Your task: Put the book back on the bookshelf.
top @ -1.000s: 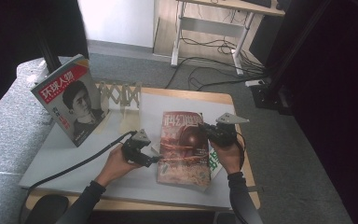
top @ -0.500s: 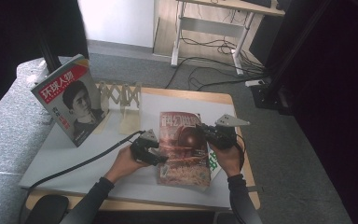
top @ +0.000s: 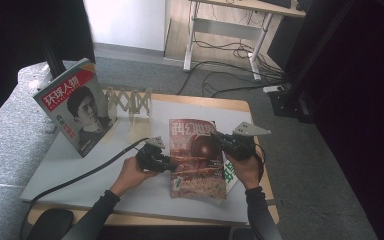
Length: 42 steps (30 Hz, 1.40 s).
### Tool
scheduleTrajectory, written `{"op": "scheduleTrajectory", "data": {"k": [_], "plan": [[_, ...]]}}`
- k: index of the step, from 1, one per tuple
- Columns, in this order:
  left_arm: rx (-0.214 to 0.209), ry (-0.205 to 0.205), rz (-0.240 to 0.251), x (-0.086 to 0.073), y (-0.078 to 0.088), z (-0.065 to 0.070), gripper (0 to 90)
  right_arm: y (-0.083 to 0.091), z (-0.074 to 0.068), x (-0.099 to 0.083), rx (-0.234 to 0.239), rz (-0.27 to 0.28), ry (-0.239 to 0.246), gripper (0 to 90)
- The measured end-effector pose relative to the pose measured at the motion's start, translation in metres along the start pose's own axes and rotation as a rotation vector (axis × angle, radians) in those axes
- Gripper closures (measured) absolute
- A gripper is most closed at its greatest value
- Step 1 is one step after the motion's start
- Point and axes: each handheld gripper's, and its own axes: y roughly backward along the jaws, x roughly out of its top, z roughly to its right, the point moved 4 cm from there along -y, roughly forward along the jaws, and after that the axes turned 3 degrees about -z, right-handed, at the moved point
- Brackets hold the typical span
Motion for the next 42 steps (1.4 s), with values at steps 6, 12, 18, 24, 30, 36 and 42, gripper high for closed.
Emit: {"op": "scheduleTrajectory", "data": {"k": [6, 12, 18, 24, 30, 36, 42], "plan": [[-0.030, -0.005, 0.033, 0.006, 0.012, 0.007, 72.0, 0.006, 0.001, 0.007, -0.002, 0.016, -0.003, 82.6], [-0.039, 0.000, 0.098, 0.019, 0.031, 0.014, 78.3, 0.015, 0.003, 0.018, -0.001, 0.050, -0.001, 82.6], [0.080, -0.053, 0.110, 0.030, 0.046, 0.015, 81.8, 0.020, 0.000, 0.034, -0.009, 0.071, 0.036, 82.5], [0.211, -0.125, 0.176, 0.036, 0.053, 0.013, 84.1, 0.025, 0.002, 0.044, -0.020, 0.104, 0.035, 82.2], [0.262, -0.178, 0.148, 0.030, 0.044, 0.014, 84.5, 0.024, 0.007, 0.036, -0.037, 0.066, 0.029, 81.4], [0.257, -0.195, 0.158, 0.030, 0.042, 0.018, 84.4, 0.027, 0.013, 0.025, -0.032, 0.060, -0.001, 79.6], [0.250, -0.211, 0.140, 0.033, 0.042, 0.021, 82.8, 0.033, 0.014, 0.019, -0.032, 0.051, 0.009, 77.6]]}}
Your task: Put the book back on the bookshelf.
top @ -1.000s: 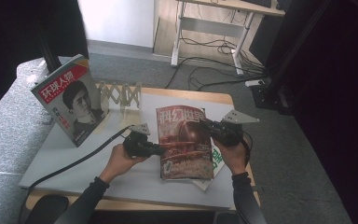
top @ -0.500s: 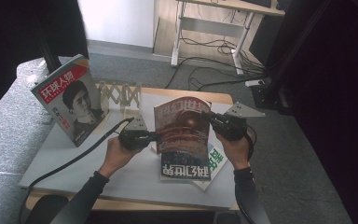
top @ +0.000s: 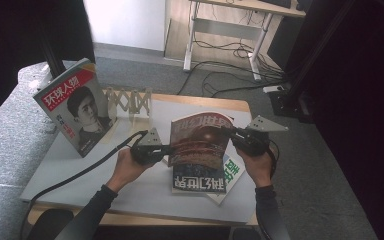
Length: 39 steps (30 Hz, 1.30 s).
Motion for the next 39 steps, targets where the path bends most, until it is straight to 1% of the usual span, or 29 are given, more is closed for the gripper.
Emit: {"op": "scheduleTrajectory", "data": {"k": [2, 4, 5, 7, 9, 11, 13, 14, 15, 17, 18, 19, 20, 23, 24, 26, 29, 31, 35, 36, 38, 39], "plan": [[-0.006, -0.015, 0.006, 0.006, 0.002, 0.002, 80.1, 0.001, 0.001, -0.002, -0.004, 0.001, -0.006, 76.9], [-0.020, -0.017, 0.022, 0.013, 0.005, 0.002, 78.6, 0.002, 0.002, -0.004, -0.001, 0.003, -0.011, 75.7], [-0.023, -0.021, 0.017, 0.017, 0.006, 0.003, 77.5, 0.003, 0.003, -0.005, 0.001, 0.004, -0.014, 75.3], [-0.010, -0.032, 0.006, 0.023, 0.007, 0.003, 75.7, 0.004, 0.003, -0.006, 0.003, 0.009, -0.014, 75.0], [-0.015, -0.035, -0.003, 0.028, 0.007, 0.002, 72.7, 0.005, 0.003, -0.007, 0.003, 0.012, -0.015, 74.7], [-0.014, -0.033, 0.004, 0.032, 0.008, 0.001, 71.7, 0.005, 0.003, -0.007, 0.006, 0.014, -0.014, 74.1], [-0.041, -0.008, 0.026, 0.036, 0.010, -0.001, 71.0, 0.006, 0.003, -0.008, 0.009, 0.017, -0.015, 73.7], [-0.046, 0.002, 0.032, 0.037, 0.011, -0.003, 70.6, 0.006, 0.003, -0.008, 0.009, 0.018, -0.016, 73.4], [-0.045, 0.004, 0.029, 0.039, 0.012, -0.004, 70.5, 0.006, 0.003, -0.008, 0.009, 0.018, -0.016, 73.3], [-0.025, -0.014, 0.019, 0.043, 0.013, -0.005, 69.9, 0.005, 0.003, -0.008, 0.007, 0.018, -0.015, 73.3], [-0.022, -0.020, 0.015, 0.046, 0.013, -0.004, 69.5, 0.005, 0.003, -0.008, 0.005, 0.019, -0.015, 73.3], [-0.019, -0.024, 0.023, 0.049, 0.014, -0.004, 69.2, 0.005, 0.003, -0.008, 0.003, 0.020, -0.015, 73.3], [-0.024, -0.023, 0.028, 0.051, 0.015, -0.004, 69.3, 0.005, 0.003, -0.008, 0.002, 0.020, -0.016, 73.3], [-0.019, -0.032, 0.034, 0.060, 0.018, -0.003, 68.0, 0.005, 0.003, -0.008, 0.000, 0.021, -0.017, 73.3], [-0.019, -0.033, 0.043, 0.062, 0.018, -0.003, 67.2, 0.005, 0.003, -0.008, -0.001, 0.021, -0.017, 73.3], [-0.029, -0.029, 0.046, 0.066, 0.018, -0.003, 67.1, 0.004, 0.003, -0.008, -0.002, 0.020, -0.017, 73.2], [-0.014, -0.047, 0.042, 0.072, 0.018, -0.002, 66.5, 0.004, 0.003, -0.008, -0.005, 0.023, -0.021, 73.2], [-0.018, -0.042, 0.047, 0.075, 0.017, -0.002, 66.4, 0.004, 0.004, -0.008, -0.008, 0.024, -0.023, 73.1], [0.008, -0.058, 0.032, 0.080, 0.014, -0.002, 66.1, 0.003, 0.003, -0.008, -0.014, 0.025, -0.026, 73.2], [0.008, -0.056, 0.030, 0.081, 0.013, -0.003, 66.1, 0.002, 0.003, -0.007, -0.015, 0.025, -0.025, 73.2], [0.010, -0.038, 0.039, 0.083, 0.011, -0.004, 67.6, 0.002, 0.004, -0.007, -0.017, 0.024, -0.021, 73.2], [0.011, -0.028, 0.043, 0.083, 0.011, -0.006, 70.5, 0.002, 0.004, -0.008, -0.018, 0.024, -0.023, 73.1]]}}
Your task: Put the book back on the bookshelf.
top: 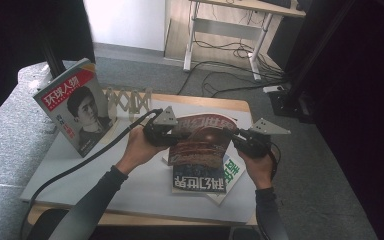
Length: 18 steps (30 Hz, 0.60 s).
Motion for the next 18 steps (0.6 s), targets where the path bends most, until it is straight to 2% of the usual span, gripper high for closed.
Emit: {"op": "scheduleTrajectory", "data": {"k": [2, 4, 10, 18], "plan": [[-0.004, 0.007, -0.002, 0.000, 0.000, -0.002, 77.1, 0.000, 0.000, 0.000, -0.002, -0.001, 0.001, 71.8], [-0.012, 0.007, -0.003, 0.000, 0.001, -0.002, 79.3, 0.001, 0.000, -0.001, 0.000, -0.002, 0.002, 70.7], [-0.022, 0.000, -0.003, -0.001, 0.002, 0.000, 81.8, -0.002, 0.001, -0.008, -0.031, -0.019, -0.003, 63.2], [-0.032, 0.007, -0.002, -0.001, 0.002, -0.001, 82.5, -0.011, 0.005, -0.035, -0.065, -0.094, -0.024, 47.8]]}}
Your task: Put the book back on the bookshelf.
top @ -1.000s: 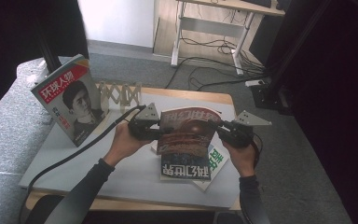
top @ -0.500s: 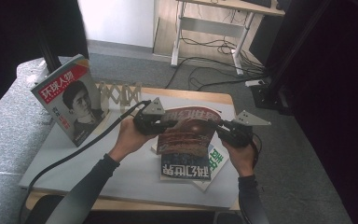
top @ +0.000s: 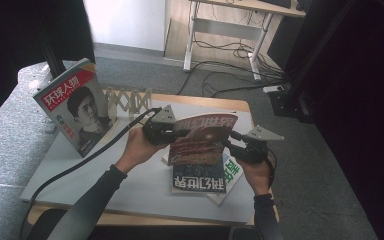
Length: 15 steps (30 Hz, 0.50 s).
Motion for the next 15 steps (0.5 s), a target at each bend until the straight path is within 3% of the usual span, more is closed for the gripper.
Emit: {"op": "scheduleTrajectory", "data": {"k": [4, 7, 15], "plan": [[0.001, 0.004, 0.001, 0.000, -0.001, -0.001, 82.8, -0.009, 0.005, -0.018, -0.026, -0.067, -0.019, 37.8], [-0.001, 0.003, 0.001, 0.000, 0.000, -0.001, 82.8, -0.016, 0.010, -0.033, -0.072, -0.098, -0.031, 27.8], [-0.001, -0.005, 0.002, -0.001, 0.000, 0.000, 82.7, -0.031, 0.020, -0.073, -0.132, -0.184, -0.107, 14.1]]}}
